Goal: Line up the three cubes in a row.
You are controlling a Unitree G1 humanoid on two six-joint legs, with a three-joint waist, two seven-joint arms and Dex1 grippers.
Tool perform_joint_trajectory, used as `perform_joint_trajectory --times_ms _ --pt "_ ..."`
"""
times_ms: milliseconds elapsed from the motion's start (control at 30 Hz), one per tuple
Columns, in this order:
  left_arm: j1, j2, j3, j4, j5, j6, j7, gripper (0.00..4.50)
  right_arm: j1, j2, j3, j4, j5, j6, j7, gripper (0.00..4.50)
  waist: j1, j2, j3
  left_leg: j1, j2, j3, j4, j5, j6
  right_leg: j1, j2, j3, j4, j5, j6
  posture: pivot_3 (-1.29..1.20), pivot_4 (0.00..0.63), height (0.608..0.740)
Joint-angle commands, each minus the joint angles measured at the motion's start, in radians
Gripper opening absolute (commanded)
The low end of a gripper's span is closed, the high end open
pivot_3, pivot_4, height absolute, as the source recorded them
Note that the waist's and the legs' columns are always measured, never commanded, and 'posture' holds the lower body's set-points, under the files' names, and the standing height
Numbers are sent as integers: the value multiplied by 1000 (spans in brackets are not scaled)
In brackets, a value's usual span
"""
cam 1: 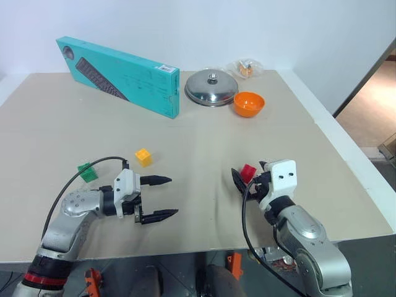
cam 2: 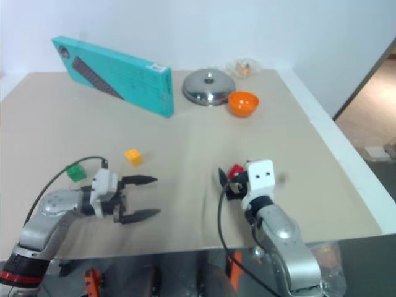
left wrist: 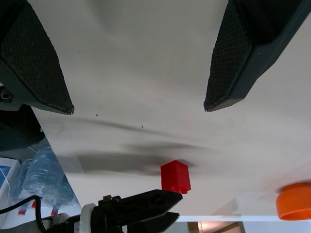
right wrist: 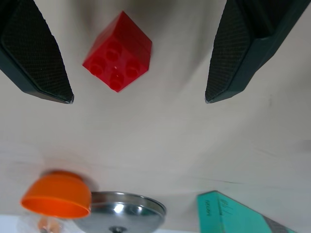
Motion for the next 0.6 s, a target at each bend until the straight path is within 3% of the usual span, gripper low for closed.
perform_joint_trajectory --times_ms 33,600 --pt "-29 1 -8 7 -12 -8 -23 4428 -10 34 -6 -24 -13 19 -40 4500 0 0 0 0 0 0 0 0 0 0 0 0 0 0 0 0 150 740" --pt "-67 1 -33 19 -20 9 -81 4428 -75 185 -36 95 -13 59 -144 4500 -2 0 0 0 0 0 -1 0 0 -1 1 1 0 0 0 0 150 740"
